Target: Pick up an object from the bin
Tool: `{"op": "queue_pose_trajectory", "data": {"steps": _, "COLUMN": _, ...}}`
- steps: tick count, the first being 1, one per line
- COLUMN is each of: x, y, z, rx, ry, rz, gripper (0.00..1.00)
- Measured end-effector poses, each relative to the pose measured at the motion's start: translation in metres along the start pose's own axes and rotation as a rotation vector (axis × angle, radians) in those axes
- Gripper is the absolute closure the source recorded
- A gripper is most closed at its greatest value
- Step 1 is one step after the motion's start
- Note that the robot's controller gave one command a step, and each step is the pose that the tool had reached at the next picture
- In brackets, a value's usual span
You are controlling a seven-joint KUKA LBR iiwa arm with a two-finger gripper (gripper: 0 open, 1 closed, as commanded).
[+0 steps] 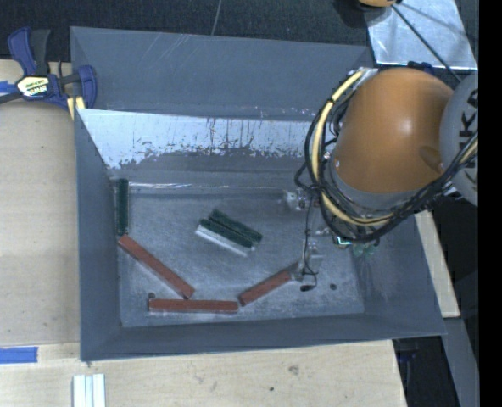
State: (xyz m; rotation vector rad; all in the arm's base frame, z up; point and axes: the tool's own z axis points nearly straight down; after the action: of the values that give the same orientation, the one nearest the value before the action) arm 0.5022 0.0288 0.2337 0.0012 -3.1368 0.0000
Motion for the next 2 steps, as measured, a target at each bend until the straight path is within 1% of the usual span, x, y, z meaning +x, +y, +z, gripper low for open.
{"op": "queue_pose_trajectory", "data": {"steps": 1, "x": -0.002, "y": 0.000, "z": -0.004, "rx": 0.000, "ry": -0.008, "rz": 0.001, "gripper": 0.00}}
{"op": "queue_pose_trajectory", "data": {"steps": 2, "x": 0.004, "y": 0.012, "z": 0.130, "rx": -0.001, "ry": -0.006, "rz": 0.052, "gripper": 1.00}}
